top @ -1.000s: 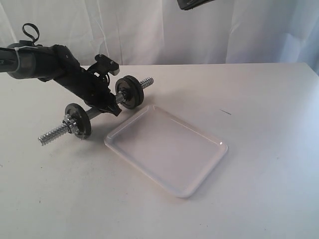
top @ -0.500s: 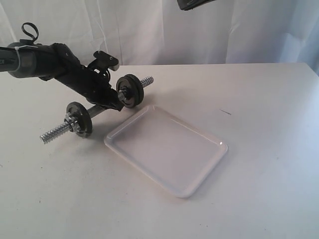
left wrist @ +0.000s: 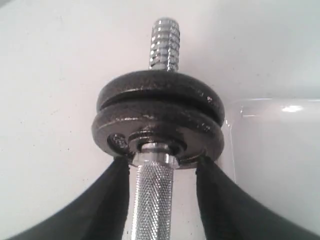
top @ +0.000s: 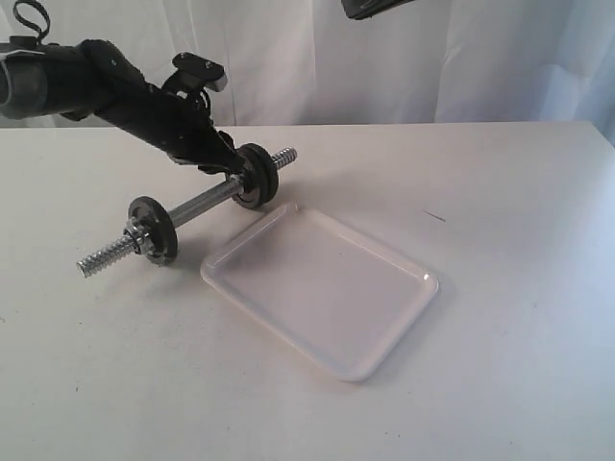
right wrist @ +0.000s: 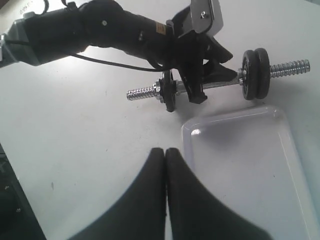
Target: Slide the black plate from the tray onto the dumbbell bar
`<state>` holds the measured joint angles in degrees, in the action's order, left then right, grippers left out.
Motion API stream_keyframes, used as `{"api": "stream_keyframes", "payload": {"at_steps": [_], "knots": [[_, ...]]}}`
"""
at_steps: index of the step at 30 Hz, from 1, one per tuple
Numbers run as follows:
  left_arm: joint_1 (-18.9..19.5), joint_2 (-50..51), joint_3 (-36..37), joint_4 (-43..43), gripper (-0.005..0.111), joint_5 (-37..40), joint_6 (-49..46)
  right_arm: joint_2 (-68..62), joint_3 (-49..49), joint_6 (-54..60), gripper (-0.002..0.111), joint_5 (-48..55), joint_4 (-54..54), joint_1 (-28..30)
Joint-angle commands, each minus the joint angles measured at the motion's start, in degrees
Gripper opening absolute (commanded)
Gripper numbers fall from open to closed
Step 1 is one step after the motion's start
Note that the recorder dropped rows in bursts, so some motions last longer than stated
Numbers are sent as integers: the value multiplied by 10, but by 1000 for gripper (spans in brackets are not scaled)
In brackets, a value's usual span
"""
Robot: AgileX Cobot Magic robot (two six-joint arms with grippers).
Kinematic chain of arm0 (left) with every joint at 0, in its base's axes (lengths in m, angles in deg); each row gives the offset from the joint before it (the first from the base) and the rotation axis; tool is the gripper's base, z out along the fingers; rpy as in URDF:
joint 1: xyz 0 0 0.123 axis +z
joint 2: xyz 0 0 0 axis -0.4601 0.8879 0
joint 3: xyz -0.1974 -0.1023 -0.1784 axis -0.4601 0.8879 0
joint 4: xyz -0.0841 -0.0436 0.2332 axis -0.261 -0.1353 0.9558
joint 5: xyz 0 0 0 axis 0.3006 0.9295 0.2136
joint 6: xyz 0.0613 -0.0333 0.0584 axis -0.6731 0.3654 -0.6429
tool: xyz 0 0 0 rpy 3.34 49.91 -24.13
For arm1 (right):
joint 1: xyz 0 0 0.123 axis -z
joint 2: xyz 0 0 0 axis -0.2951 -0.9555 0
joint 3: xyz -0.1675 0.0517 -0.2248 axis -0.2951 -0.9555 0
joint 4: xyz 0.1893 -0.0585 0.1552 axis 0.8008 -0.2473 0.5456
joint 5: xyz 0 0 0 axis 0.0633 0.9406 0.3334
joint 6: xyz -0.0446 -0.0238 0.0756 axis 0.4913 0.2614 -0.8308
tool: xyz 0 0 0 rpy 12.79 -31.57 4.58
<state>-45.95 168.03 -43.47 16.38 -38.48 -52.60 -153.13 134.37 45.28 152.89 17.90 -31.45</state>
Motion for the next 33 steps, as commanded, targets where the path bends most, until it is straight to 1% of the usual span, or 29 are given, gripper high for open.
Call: {"api": "stream_keyframes", "payload": {"at_steps": [1, 4, 6, 7, 8, 9, 16, 20, 22, 25, 28, 30, 33], "knots": [[-1, -4, 0, -8, 49, 23, 11, 7, 0, -3, 0, -1, -1, 6], [-1, -5, 0, 1, 46, 31, 14, 7, 0, -5, 0, -1, -1, 6], [1, -5, 0, 38, 29, 14, 33, 7, 0, -5, 0, -1, -1, 6], [2, -5, 0, 66, 12, -6, 34, 8, 0, -5, 0, -1, -1, 6], [4, -5, 0, 78, 3, -20, 34, 9, 0, -5, 0, -1, -1, 6], [7, -5, 0, 76, 0, -39, 35, 9, 0, -5, 0, -1, -1, 6], [12, -1, 0, 68, 0, -22, 35, 9, 0, -5, 0, -1, -1, 6], [12, -21, 0, 69, 0, -25, 35, 8, 0, -5, 0, -1, -7, 6], [12, -44, 0, 69, 0, -25, 36, 8, 0, -5, 0, -1, -28, 6], [15, -89, 12, 69, 0, -18, 70, 15, 0, -6, 0, -1, -90, 6], [23, -149, 52, 67, 0, -11, 106, 35, -1, -15, 0, -1, -138, 6], [26, -198, 98, 65, 0, -12, 112, 58, -16, -15, 0, -1, -158, 6], [27, -288, 183, 65, 0, -16, 108, 109, -60, -15, 0, -48, -185, 6]]}}
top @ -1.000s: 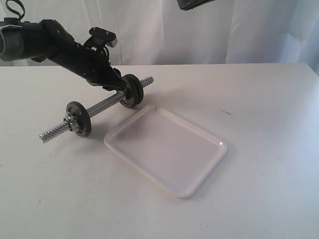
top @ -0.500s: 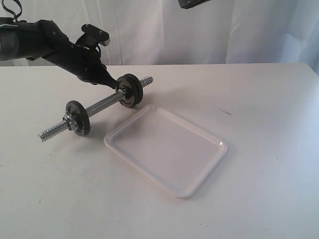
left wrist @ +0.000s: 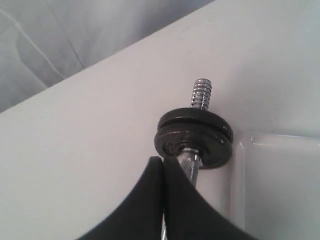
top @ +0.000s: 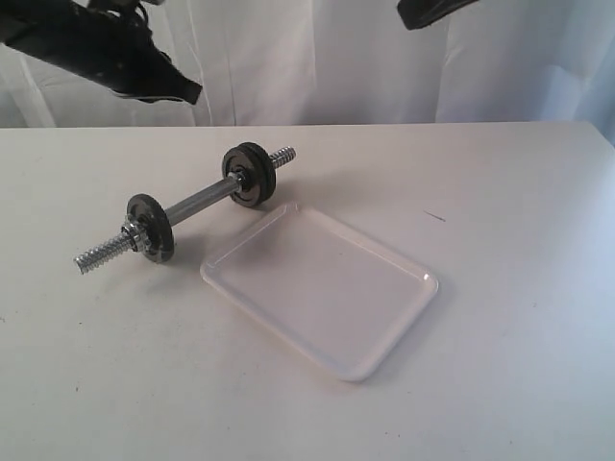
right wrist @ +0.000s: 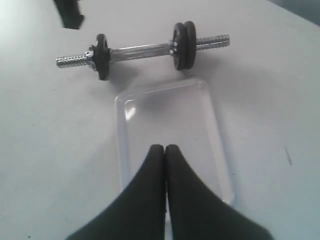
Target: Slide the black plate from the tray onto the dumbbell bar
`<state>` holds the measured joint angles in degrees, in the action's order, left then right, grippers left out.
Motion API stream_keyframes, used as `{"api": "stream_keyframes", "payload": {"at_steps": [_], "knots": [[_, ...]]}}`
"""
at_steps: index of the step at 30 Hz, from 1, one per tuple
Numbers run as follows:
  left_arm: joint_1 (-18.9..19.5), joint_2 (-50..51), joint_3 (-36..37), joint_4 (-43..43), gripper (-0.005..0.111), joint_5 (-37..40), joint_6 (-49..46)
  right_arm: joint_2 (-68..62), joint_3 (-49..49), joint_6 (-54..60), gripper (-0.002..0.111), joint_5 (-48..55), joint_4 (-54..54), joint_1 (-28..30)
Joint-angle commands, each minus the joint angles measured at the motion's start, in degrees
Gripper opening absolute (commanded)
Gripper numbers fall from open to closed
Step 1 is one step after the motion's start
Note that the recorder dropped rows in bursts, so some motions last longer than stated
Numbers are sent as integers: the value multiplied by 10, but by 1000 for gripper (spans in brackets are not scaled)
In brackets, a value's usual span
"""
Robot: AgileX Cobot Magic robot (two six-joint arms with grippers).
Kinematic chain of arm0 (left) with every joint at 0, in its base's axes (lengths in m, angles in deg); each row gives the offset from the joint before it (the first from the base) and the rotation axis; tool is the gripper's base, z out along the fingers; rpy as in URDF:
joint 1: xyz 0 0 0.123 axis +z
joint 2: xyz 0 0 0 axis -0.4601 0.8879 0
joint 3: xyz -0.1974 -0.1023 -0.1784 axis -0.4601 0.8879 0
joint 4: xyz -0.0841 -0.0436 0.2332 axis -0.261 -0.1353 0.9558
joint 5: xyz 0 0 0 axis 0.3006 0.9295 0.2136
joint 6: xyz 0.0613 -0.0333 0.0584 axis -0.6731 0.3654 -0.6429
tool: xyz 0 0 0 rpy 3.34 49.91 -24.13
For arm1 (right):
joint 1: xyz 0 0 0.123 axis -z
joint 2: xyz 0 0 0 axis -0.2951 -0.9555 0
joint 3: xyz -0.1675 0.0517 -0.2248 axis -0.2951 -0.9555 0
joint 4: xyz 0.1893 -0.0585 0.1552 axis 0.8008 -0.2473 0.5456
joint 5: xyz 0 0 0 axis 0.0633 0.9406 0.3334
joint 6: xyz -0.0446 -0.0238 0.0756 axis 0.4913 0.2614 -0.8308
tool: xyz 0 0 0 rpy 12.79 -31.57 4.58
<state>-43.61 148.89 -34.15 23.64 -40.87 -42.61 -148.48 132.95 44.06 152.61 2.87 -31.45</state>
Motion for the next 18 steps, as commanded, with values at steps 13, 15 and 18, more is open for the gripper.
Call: {"api": "stream_keyframes", "payload": {"at_steps": [13, 15, 18], "knots": [[4, -553, 507, -64, 0, -128, 8, 334, -419, -3, 0, -291, -52, 6], [4, -608, 547, -56, 0, -128, 8, 376, -470, -3, 0, -309, -52, 6], [4, -665, 579, -39, 0, -112, 8, 433, -540, -29, 0, -320, -51, 6]]}}
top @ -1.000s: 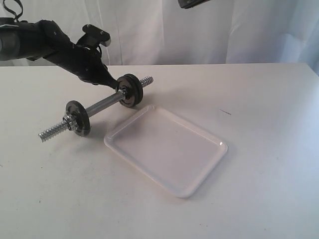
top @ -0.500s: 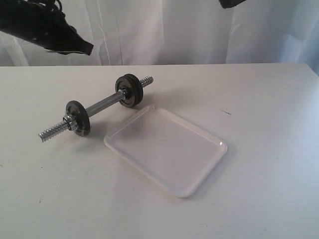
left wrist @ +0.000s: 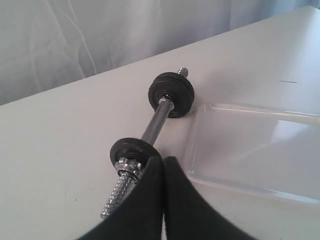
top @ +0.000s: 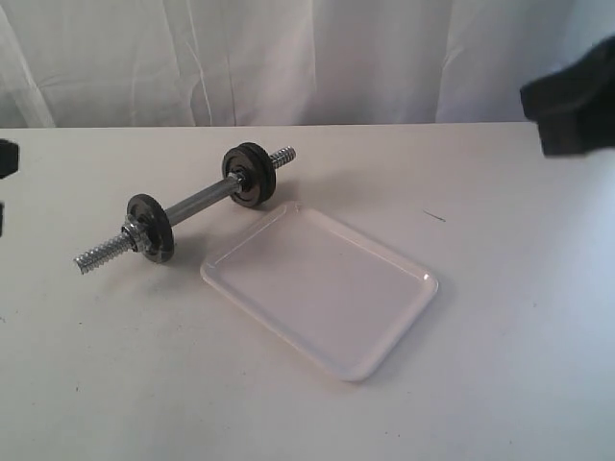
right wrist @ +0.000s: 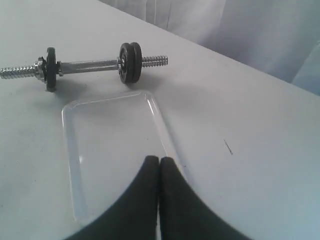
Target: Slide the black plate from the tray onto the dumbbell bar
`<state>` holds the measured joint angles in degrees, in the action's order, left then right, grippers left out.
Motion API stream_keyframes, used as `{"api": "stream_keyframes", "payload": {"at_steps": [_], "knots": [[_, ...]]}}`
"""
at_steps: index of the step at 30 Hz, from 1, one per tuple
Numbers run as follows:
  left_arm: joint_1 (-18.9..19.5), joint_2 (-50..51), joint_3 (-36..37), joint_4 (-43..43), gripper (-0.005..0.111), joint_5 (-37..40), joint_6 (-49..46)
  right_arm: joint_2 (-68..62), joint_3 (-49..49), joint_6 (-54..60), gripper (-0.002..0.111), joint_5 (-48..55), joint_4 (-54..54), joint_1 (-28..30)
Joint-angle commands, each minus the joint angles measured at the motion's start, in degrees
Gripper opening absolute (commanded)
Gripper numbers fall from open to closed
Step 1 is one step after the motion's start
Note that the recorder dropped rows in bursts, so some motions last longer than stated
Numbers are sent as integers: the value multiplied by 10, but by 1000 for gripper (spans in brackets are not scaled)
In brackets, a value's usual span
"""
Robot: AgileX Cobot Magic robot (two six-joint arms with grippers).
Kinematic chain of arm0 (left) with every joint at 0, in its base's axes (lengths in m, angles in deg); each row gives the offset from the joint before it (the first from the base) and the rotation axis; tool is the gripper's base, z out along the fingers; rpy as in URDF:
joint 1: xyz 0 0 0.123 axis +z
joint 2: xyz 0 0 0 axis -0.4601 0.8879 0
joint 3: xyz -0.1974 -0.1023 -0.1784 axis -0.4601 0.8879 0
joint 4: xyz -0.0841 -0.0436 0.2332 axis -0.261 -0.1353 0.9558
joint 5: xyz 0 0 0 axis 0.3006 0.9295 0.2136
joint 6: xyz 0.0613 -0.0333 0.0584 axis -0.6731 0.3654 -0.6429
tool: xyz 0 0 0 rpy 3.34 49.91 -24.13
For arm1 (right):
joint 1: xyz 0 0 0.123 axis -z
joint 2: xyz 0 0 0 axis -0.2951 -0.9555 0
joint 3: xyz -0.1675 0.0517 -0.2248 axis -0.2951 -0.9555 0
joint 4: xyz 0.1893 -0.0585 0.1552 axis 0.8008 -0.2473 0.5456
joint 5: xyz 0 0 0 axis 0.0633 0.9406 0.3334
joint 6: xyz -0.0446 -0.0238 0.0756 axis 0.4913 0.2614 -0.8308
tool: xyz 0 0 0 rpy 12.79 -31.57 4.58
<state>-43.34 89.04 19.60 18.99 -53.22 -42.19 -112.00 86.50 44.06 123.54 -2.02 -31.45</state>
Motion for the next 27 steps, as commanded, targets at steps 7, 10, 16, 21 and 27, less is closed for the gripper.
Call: {"api": "stream_keyframes", "payload": {"at_steps": [7, 10, 16, 21, 27], "knots": [[1, -117, 48, 7, 0, 33, 3, 157, -121, -83, 0, 48, -1, 6], [1, -118, 48, 7, 0, 33, 3, 176, -121, -83, 0, 55, -1, 6], [1, -118, 48, 7, 0, 33, 3, 195, -122, -57, 0, 43, -30, 6], [1, -118, 48, 9, 0, 32, 3, 251, -205, -87, 0, -90, -49, 19], [1, -118, 48, 13, 0, 32, 3, 361, -359, -172, 0, -241, -122, 67]]}}
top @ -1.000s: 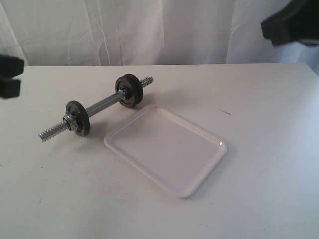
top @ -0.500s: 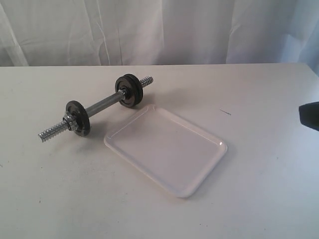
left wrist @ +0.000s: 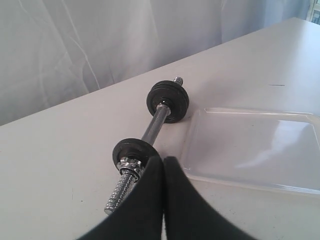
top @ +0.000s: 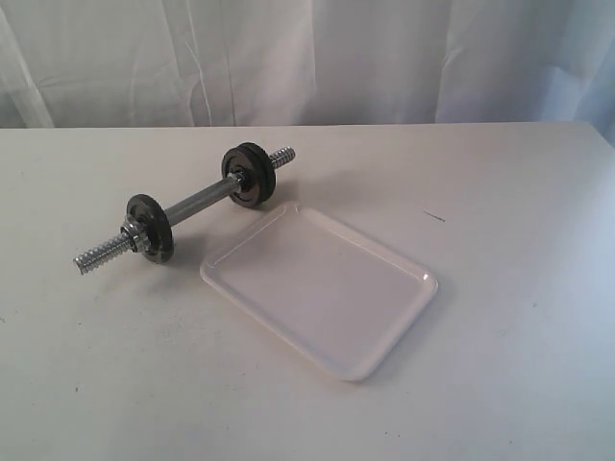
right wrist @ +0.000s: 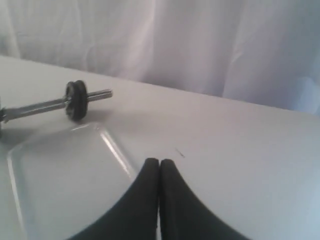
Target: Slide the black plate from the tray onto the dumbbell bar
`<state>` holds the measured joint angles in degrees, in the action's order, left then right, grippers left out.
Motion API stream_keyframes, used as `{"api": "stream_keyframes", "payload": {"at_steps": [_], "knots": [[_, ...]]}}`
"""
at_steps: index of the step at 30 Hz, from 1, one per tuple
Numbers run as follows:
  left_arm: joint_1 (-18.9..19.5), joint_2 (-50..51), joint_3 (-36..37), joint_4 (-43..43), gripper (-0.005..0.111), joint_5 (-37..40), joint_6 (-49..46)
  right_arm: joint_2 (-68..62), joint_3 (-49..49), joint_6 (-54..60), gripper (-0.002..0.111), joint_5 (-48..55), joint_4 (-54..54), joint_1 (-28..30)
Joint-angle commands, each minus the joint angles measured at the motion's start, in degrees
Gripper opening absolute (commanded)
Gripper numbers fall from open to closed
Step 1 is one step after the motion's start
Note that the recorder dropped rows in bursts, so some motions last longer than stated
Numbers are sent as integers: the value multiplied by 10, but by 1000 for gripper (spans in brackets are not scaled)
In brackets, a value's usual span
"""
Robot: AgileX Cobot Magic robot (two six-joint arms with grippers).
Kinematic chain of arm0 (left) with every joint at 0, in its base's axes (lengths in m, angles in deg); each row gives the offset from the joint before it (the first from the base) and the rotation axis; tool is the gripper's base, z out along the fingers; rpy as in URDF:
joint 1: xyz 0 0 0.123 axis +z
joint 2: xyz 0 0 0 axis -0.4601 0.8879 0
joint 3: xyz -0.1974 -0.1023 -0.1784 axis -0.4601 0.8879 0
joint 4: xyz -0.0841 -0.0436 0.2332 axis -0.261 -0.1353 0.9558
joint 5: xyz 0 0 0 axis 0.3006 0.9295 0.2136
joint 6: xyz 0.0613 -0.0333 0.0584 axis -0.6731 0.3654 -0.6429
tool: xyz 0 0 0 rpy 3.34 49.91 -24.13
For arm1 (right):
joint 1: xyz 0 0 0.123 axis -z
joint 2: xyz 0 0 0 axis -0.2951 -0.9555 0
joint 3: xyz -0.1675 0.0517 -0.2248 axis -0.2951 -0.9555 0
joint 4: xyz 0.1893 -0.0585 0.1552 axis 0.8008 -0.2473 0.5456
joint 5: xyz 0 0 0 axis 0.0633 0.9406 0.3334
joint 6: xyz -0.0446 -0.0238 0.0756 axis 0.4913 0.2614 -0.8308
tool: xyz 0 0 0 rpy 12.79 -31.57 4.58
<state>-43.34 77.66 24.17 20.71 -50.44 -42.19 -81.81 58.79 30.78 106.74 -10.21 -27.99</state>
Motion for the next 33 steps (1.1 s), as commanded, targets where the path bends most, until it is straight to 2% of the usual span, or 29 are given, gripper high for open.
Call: {"api": "stream_keyframes", "payload": {"at_steps": [1, 10, 18, 33], "knots": [[1, -4, 3, -4, 0, 4, 3, 78, -102, -40, 0, -73, -42, 42], [1, -4, 3, -4, 0, 4, 3, 180, -203, -51, 0, -41, -58, 83], [1, -4, 3, -4, 0, 4, 3, 185, -239, -117, 0, -30, -87, 86], [1, -4, 3, -4, 0, 4, 3, 185, -270, -133, 0, -61, -90, 86]]}}
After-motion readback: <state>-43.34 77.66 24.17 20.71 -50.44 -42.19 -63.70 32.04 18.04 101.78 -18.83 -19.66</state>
